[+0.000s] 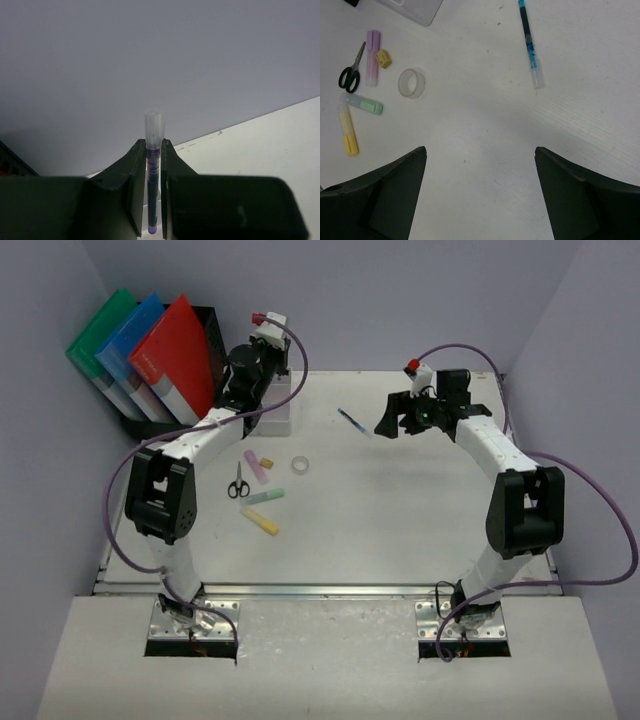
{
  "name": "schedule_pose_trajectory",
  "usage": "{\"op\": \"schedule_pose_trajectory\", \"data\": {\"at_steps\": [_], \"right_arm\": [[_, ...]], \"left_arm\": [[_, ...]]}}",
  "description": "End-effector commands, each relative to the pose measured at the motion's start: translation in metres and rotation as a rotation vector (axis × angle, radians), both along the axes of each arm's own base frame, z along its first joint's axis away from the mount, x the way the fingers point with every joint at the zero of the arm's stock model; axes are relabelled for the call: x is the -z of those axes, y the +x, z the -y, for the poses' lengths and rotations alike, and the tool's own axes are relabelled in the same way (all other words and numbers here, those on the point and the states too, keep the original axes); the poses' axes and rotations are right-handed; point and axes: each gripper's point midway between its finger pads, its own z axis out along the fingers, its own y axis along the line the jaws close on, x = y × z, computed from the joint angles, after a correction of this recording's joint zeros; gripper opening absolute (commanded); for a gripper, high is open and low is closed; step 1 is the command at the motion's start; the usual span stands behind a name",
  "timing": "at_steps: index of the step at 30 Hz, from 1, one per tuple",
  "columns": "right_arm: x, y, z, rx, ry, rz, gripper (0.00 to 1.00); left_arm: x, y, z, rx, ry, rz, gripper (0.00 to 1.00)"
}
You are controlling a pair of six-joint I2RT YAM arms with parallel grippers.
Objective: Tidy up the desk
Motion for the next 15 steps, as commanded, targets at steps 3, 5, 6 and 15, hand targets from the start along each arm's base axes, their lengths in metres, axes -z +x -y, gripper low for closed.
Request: {"op": "schedule_pose_trajectory", "data": {"at_steps": [3,5,6,15], "right_arm": [[0.002,0.021,0.002,-0.043,-0.048,0.067,0.89],[0.007,0.023,0.003,-0.044,-0.06,0.062,0.89],[0.009,0.024,0.004,-0.045,-0.069,0.065,0.89],[0.028,0.03,0.014,-0.04,-0.139,0.061,0.9]], "left_arm": [[-0.063,0.037,-0.034,-0.041,-0.133,0.2,0.0],[-0.049,0.047,-0.036,-0.028,-0.154,0.178,0.0],[-0.046,0.053,-0.042,-0.034,-0.164,0.174,0.0],[0.013,0.078,-0.046,-0.023,-0.172,0.105,0.0]]}}
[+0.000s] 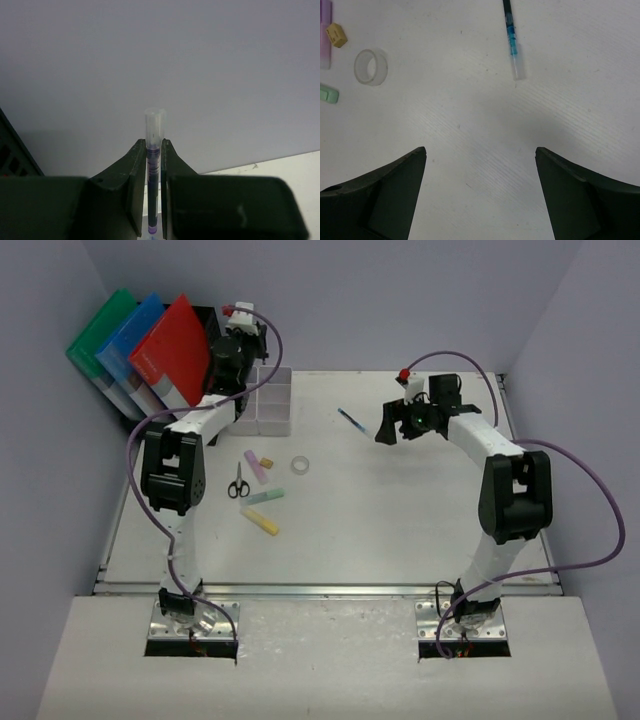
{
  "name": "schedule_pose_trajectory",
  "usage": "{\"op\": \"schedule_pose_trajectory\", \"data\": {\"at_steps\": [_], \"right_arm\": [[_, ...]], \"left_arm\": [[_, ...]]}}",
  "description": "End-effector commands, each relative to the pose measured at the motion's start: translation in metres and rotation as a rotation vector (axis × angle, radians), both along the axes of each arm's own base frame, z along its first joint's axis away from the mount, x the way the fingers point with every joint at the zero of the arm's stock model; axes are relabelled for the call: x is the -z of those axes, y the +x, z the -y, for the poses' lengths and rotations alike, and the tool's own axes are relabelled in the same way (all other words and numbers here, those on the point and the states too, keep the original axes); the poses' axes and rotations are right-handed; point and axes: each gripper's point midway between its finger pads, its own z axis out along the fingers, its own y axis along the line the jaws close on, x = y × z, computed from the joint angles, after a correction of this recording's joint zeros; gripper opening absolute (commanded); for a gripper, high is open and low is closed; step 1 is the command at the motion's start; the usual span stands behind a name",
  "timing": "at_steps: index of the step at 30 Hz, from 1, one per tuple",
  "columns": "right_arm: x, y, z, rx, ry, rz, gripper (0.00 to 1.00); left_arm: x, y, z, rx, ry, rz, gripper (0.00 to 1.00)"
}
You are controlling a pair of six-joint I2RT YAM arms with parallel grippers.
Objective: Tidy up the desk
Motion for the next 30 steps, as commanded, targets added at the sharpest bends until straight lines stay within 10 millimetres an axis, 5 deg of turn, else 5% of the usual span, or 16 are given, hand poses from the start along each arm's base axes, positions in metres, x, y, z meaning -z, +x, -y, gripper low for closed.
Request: {"op": "schedule_pose_trajectory", "data": {"at_steps": [1,8,14,18,23,30], "right_arm": [[-0.015,0.019,0.006,-0.01,-0.047,0.092,0.9],[-0.005,0.021,0.01,-0.006,-0.078,0.09,0.92],[-0.005,0.027,0.01,0.009,-0.079,0.092,0.91],[0.001,0.035,0.008,0.03,-0.099,0.087,0.85],[0.008,0.045,-0.002,0.046,-0.123,0.089,0.8],[0.028,0.069,-0.02,0.059,-0.19,0.109,0.78]], "left_arm": [[-0.004,0.007,0.014,0.056,-0.038,0.059,0.0],[0.026,0.015,0.026,0.092,-0.063,0.028,0.07],[0.043,0.016,0.022,0.061,-0.051,0.014,0.43],[0.031,0.01,0.018,0.059,-0.063,0.022,0.65],[-0.014,-0.014,0.02,0.123,-0.105,0.033,0.75],[-0.039,-0.089,0.028,0.227,-0.153,-0.05,0.79]]}}
